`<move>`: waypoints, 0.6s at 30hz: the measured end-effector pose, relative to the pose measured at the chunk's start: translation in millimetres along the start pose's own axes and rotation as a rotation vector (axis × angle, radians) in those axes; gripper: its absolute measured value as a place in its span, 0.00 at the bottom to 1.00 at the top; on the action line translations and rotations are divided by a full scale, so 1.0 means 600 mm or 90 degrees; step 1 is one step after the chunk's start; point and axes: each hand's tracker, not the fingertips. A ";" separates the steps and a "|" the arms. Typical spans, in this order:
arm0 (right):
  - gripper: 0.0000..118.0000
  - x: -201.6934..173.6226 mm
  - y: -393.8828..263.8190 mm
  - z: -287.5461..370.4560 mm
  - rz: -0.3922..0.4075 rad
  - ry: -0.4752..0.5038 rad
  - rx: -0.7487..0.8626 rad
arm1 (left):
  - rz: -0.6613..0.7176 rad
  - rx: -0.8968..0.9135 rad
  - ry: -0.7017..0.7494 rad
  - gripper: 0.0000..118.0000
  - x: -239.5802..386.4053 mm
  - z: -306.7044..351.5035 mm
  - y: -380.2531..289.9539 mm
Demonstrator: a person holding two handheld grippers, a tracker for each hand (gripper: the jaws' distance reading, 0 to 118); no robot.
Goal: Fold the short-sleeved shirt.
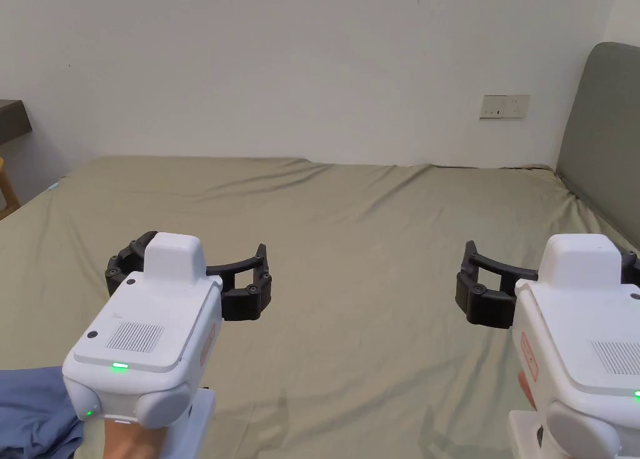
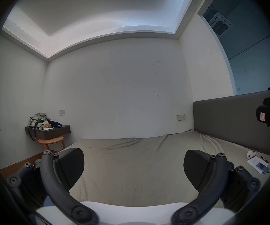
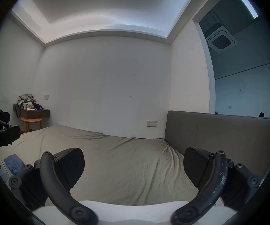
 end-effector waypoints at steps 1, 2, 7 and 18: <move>1.00 0.000 0.000 0.000 0.001 0.000 0.000 | 0.000 -0.001 -0.001 1.00 -0.001 0.000 0.000; 1.00 -0.001 0.000 0.000 0.002 -0.002 -0.001 | 0.000 -0.001 -0.001 1.00 -0.001 0.000 0.000; 1.00 -0.002 -0.001 0.000 0.005 -0.003 -0.001 | 0.000 -0.003 -0.001 1.00 -0.003 0.000 0.000; 1.00 -0.005 -0.003 -0.006 0.016 0.002 -0.010 | 0.000 -0.006 -0.001 1.00 -0.005 0.001 -0.002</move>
